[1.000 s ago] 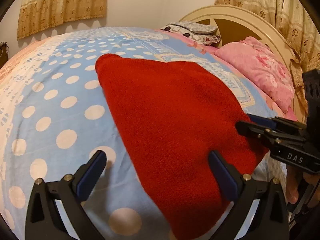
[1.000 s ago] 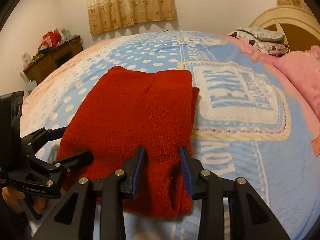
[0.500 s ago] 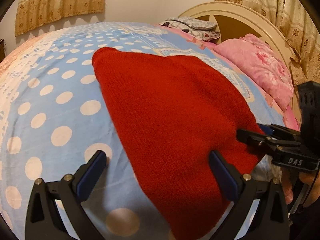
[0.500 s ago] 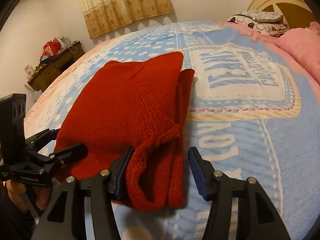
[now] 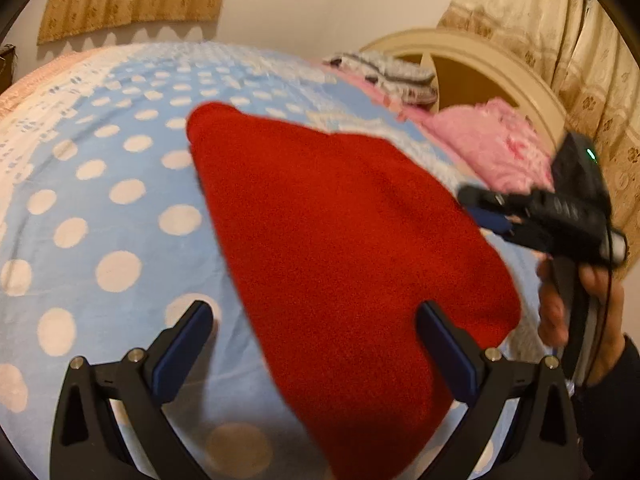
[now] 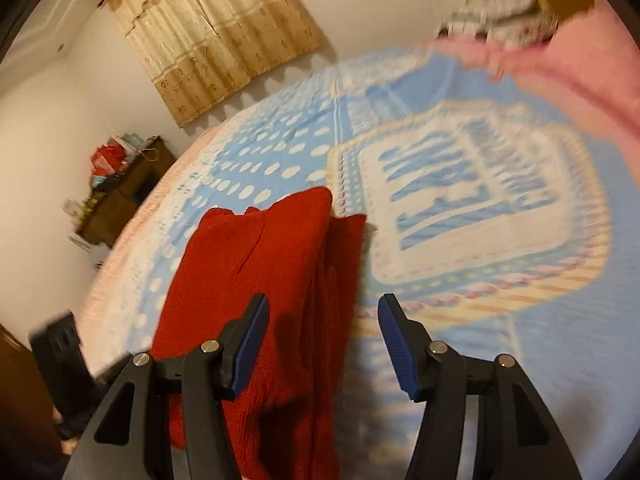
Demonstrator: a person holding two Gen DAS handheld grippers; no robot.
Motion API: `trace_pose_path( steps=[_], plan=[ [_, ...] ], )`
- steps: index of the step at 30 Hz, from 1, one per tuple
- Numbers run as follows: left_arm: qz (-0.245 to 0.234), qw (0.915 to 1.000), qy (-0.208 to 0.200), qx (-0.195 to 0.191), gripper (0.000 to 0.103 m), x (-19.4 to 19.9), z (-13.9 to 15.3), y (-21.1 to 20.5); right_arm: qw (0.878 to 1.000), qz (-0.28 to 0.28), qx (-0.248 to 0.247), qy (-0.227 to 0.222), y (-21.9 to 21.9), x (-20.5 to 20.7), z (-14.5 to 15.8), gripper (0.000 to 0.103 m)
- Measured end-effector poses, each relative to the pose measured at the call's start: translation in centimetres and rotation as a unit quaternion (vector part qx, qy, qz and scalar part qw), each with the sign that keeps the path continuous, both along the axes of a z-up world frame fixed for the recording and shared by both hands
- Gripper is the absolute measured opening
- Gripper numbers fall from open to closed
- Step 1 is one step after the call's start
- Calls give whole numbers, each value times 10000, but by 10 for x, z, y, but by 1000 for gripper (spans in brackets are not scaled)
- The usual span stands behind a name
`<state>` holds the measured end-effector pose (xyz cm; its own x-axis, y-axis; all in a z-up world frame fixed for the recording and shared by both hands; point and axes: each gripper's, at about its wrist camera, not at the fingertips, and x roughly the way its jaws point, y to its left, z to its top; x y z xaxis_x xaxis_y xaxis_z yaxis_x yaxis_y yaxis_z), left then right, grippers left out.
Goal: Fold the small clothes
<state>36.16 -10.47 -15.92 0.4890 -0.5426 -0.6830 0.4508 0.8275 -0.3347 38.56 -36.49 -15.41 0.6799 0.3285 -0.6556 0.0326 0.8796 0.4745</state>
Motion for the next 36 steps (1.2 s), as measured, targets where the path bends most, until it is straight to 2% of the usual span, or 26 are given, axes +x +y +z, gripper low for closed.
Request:
trace_pose_path(
  steps=[3,6,8,18,21,23,31,36],
  plan=[
    [-68,9998,192,-60,103,7,-5,-3,9990,3,386,240,-8,25,-13,58],
    [-84,9998,166,-43,103,6,-5,-5,9967,126,736,321,-12,48,-25,61],
    [-107,9999,128,44,103,4,-5,-8,9963,114,783,346,-14,57,-29,65],
    [-143,9996,91,246,103,3,-6,-13,9942,52,1021,329,-21,85,-46,65],
    [-147,9996,91,242,103,3,-6,-12,9945,113,988,332,-16,92,-46,54],
    [-154,9995,96,247,103,5,-7,-13,9935,226,1071,309,-14,91,-47,39],
    [-199,9996,126,164,103,5,-6,-12,9941,280,1024,202,-2,95,-51,35],
    [-302,9994,98,116,96,3,-5,-14,9941,294,1024,189,-4,94,-54,33]
  ],
)
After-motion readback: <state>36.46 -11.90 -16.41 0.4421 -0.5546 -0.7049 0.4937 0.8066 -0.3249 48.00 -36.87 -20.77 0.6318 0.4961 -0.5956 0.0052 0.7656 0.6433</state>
